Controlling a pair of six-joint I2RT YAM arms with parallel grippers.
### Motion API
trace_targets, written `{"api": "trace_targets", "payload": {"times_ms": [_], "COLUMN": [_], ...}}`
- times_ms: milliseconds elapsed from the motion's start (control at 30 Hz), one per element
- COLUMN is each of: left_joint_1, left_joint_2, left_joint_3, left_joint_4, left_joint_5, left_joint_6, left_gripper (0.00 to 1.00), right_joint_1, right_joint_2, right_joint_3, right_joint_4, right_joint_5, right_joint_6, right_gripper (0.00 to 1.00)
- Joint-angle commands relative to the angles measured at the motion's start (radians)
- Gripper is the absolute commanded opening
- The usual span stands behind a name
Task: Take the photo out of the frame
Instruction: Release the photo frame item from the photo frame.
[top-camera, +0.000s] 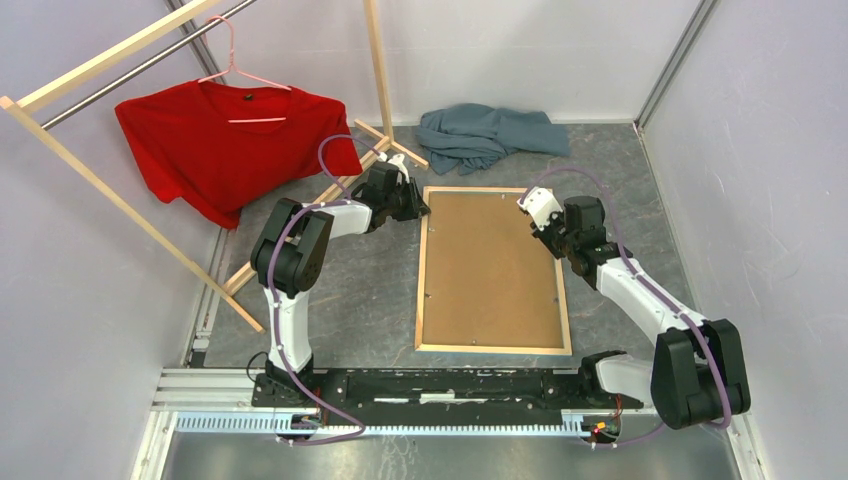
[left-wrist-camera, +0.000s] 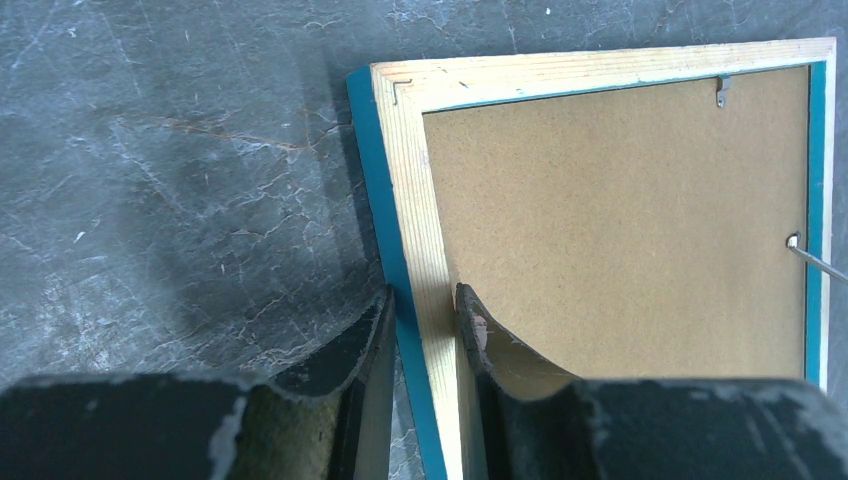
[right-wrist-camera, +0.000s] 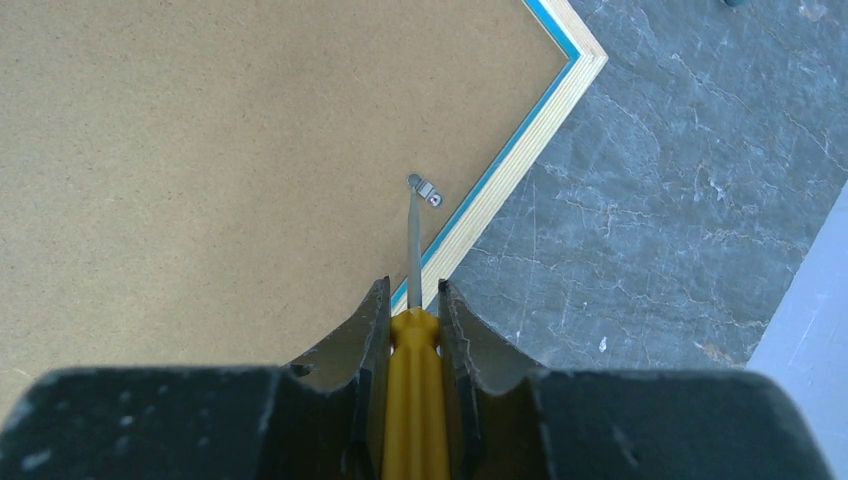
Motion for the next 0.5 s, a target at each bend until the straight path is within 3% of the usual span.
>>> {"api": "trace_targets", "payload": {"times_ms": [0,233,467], "left_joint_1": [0.007,0.007,0.01], "left_joint_2": [0.037,0.035,0.03], "left_joint_3": [-0.025,-0.025,-0.026], "left_joint_4": [-0.056,-0.056,-0.056], "left_joint_5": [0.006,0.006,0.004], "left_joint_6": [-0.027,-0.025,-0.024], "left_gripper": [0.06,0.06,0.06], "right_joint_1": [0.002,0.002,0.003], "right_joint_2": [-0.02,-0.025,-0.166], "right_joint_3": [-0.012,0.048,0.06], "right_joint_4": [0.055,-0.044,-0.139], "right_joint_5": [0.014,-0.028,-0.043], "right_joint_6": [-0.002,0.007,-0.072], "right_gripper": [0.0,0.0,0.0]}}
